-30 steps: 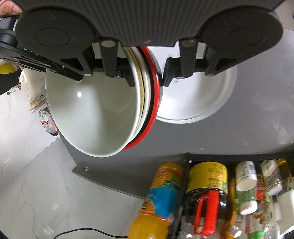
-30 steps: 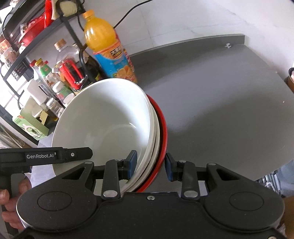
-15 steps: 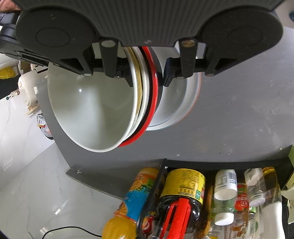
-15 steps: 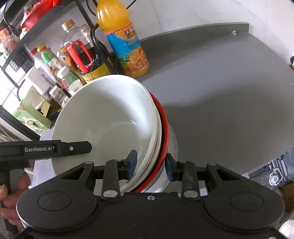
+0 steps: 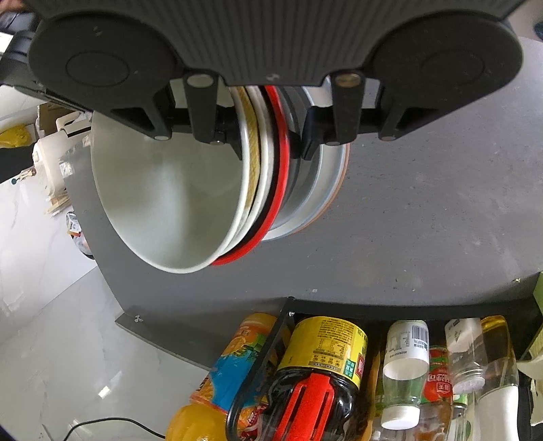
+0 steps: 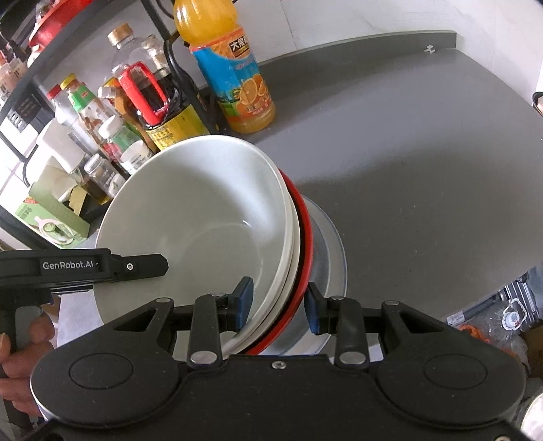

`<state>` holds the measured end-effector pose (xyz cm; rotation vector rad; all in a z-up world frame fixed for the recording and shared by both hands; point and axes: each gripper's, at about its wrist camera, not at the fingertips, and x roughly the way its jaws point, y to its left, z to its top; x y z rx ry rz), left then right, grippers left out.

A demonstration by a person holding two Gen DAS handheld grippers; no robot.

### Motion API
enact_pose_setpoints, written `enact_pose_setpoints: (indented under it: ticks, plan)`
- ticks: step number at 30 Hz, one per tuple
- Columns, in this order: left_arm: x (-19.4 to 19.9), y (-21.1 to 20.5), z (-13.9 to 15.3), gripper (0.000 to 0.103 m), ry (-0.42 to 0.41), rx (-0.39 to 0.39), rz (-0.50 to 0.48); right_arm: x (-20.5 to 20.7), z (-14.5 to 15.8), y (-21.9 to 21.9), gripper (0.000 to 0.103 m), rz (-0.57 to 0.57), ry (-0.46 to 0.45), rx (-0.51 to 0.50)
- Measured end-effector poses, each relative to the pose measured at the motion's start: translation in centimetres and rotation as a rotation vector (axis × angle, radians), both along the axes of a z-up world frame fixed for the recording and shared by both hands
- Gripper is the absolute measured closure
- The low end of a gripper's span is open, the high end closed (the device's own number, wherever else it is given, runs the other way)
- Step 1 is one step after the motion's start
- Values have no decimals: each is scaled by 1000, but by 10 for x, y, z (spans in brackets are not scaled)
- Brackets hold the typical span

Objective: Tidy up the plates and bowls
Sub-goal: 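Lift the red bowl stack and carry it over the plate stack, then lower the bowl stack onto the 'BAKERY' plate and open both grippers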

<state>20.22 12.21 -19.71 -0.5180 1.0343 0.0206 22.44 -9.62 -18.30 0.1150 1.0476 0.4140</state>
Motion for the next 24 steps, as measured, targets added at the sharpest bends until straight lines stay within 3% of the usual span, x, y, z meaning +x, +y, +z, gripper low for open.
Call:
enact_pose_setpoints:
  ticks: [10, 16, 21, 24]
  plan:
    - [7, 5, -4, 72, 49, -9, -13, 6, 1, 0, 68, -33, 21, 23]
    - [3, 3, 2, 72, 17, 2, 1, 6, 4, 3, 65, -2, 22, 6]
    - [-1, 0, 13, 55, 9, 33, 42, -3, 16, -8, 61, 8, -6, 33]
    - [-9, -3, 21, 42, -24, 61, 83, -8, 30, -17, 49, 40, -66, 67]
